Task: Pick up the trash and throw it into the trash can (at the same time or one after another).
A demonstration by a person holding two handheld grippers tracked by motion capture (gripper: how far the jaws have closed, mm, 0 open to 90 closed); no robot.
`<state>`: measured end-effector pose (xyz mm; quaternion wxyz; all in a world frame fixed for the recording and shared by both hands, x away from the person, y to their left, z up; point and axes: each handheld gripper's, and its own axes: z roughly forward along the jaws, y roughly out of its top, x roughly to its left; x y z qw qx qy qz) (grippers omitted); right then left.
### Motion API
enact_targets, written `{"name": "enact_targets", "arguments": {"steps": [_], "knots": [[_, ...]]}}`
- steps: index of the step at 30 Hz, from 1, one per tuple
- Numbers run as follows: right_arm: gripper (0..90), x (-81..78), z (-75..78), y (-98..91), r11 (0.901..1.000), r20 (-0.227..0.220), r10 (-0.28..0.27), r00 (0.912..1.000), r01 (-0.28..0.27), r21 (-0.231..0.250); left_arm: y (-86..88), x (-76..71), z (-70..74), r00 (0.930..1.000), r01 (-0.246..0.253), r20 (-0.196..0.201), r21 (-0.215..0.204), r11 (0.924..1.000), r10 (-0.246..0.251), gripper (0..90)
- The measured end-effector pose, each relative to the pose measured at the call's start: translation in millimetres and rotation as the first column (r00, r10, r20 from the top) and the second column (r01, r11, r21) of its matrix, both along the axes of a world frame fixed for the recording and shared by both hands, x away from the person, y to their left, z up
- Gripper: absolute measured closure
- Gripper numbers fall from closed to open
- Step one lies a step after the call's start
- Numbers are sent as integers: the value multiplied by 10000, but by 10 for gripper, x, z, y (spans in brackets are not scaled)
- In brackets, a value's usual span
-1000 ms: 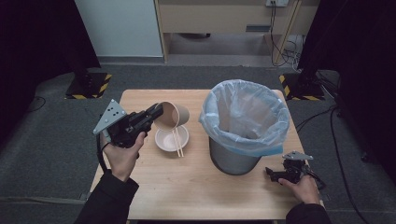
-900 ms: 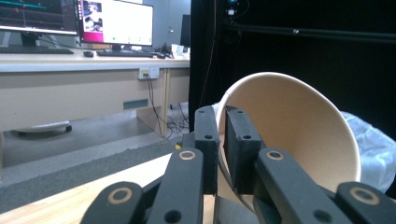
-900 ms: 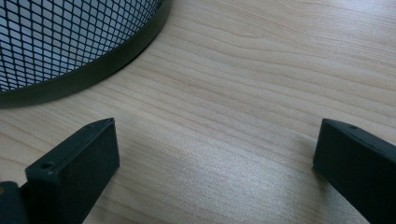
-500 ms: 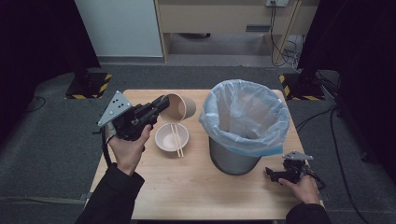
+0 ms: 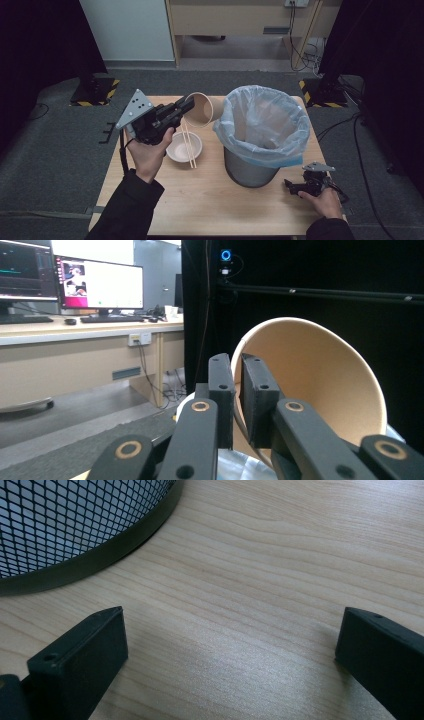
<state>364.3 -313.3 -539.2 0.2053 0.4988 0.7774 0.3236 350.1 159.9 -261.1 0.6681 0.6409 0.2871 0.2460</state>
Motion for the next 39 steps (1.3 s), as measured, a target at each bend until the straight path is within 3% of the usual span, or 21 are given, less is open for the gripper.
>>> {"name": "enact_targets", "arguments": {"steps": [18,28,39], "knots": [[5,0,0,0,10000,0,0,10000,0,1,-404,44,146,9979,592,276,36,9982,-593,837],[5,0,0,0,10000,0,3,10000,-3,-3,-608,115,118,9961,869,170,-40,9962,-868,837],[5,0,0,3,10000,0,-28,10000,28,27,-873,219,39,9940,1092,-100,174,9939,-1090,837]]}}
